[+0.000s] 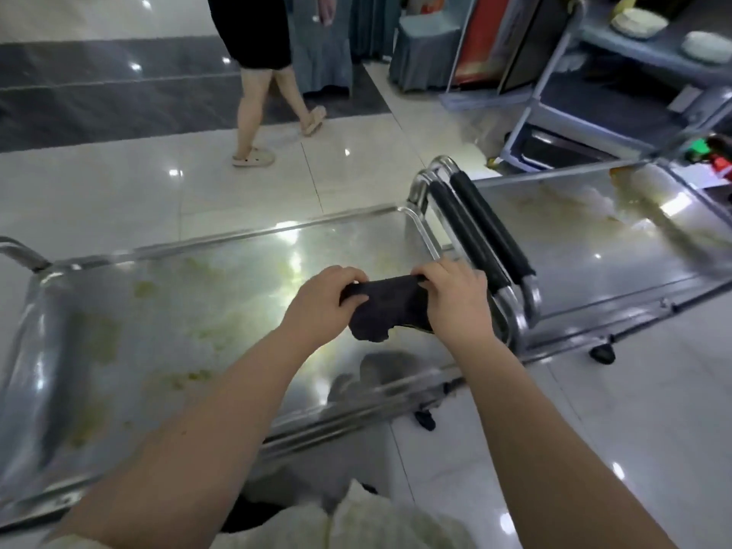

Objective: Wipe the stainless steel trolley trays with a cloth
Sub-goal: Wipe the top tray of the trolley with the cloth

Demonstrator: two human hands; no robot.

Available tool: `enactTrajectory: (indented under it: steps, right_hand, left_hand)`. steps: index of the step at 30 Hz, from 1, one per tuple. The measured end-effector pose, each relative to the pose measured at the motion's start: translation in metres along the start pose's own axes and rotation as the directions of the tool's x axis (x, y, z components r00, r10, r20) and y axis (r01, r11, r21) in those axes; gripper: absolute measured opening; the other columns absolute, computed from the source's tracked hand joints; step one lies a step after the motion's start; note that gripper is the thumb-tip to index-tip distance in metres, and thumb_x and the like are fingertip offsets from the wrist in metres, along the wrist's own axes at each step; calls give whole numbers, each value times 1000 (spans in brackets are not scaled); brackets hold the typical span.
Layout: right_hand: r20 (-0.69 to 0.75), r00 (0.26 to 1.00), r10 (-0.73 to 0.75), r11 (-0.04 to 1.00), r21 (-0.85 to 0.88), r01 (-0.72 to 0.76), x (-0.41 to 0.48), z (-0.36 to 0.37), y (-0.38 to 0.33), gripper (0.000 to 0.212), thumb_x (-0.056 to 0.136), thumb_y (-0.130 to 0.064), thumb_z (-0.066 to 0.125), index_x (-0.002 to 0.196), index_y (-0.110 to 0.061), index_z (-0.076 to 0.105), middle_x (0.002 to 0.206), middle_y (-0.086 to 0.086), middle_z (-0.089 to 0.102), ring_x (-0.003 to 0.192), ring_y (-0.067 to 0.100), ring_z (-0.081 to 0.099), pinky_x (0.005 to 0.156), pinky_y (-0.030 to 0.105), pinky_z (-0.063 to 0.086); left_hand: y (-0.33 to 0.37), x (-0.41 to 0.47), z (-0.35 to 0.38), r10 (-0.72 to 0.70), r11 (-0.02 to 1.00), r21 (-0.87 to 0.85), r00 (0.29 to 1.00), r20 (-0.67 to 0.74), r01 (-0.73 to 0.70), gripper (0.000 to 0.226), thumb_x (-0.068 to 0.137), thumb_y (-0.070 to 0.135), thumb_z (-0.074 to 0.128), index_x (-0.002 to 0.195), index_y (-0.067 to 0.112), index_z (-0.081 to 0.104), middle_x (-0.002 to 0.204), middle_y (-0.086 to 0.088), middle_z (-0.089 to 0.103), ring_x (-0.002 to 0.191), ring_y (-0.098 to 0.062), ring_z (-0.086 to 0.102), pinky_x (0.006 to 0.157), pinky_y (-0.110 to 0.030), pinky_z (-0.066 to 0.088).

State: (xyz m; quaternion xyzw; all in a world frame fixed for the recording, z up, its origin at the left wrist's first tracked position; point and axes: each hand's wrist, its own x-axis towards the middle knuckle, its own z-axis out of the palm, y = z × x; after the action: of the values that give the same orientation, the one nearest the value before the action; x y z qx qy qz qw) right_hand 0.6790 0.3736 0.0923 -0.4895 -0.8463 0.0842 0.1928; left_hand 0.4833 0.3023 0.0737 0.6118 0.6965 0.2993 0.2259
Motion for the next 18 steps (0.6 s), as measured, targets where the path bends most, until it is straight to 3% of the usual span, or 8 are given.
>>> enactTrajectory:
  steps: [3,5,8,10,14,16,18]
  right_hand:
    - [148,989,21,1000,8,-22,-13,-11,39,28,93,-3,51,109,-18,68,103,4,64,102,29,51,88,43,37]
    - [154,988,-1,1000,-6,2,-18,-17,55,28,93,-4,50,109,-19,68,103,3,64,102,29,51,86,43,37]
    - [131,991,-14,1000,-18,17,-8,-11,72,28,92,-5,51,106,-20,69,101,4,66,99,31,52,82,41,33]
    - [175,985,10,999,-46,-2,6,8,80,31,93,-5,48,111,-19,69,107,5,66,103,32,52,86,42,34]
    - [240,970,42,997,59,-58,12,59,85,37,96,-2,50,132,-6,58,127,17,61,118,37,50,101,46,38]
    - [421,901,103,992,20,-123,2,87,88,46,102,-22,47,147,-16,41,148,11,44,137,35,35,113,46,28]
    - [566,809,156,988,-80,-135,-12,112,90,55,103,-40,38,154,-31,20,162,0,17,148,31,10,121,49,10]
  left_hand:
    - [16,-8,39,-88,977,-180,986,141,112,23,86,18,68,87,41,64,87,20,64,82,2,59,71,-8,40]
    - [22,-7,50,-120,934,-298,960,254,196,21,84,19,73,86,39,68,84,17,68,80,-4,64,76,-19,49]
    - [21,7,61,-172,909,-338,959,226,243,15,83,23,74,88,36,71,84,14,69,78,-8,66,73,-24,52]
    - [14,19,74,-225,941,-222,963,149,254,15,87,22,68,96,33,69,95,12,68,86,-8,64,74,-23,47]
    - [-14,32,101,-334,928,227,928,162,294,46,92,13,51,138,19,51,134,-8,52,117,-27,53,97,-40,44]
    - [-33,29,105,-346,885,383,924,162,264,53,94,21,48,146,20,39,144,-10,43,128,-30,43,102,-43,39]
    - [-55,20,107,-358,852,465,916,183,241,55,100,34,38,152,24,26,158,-9,25,143,-35,22,114,-50,24]
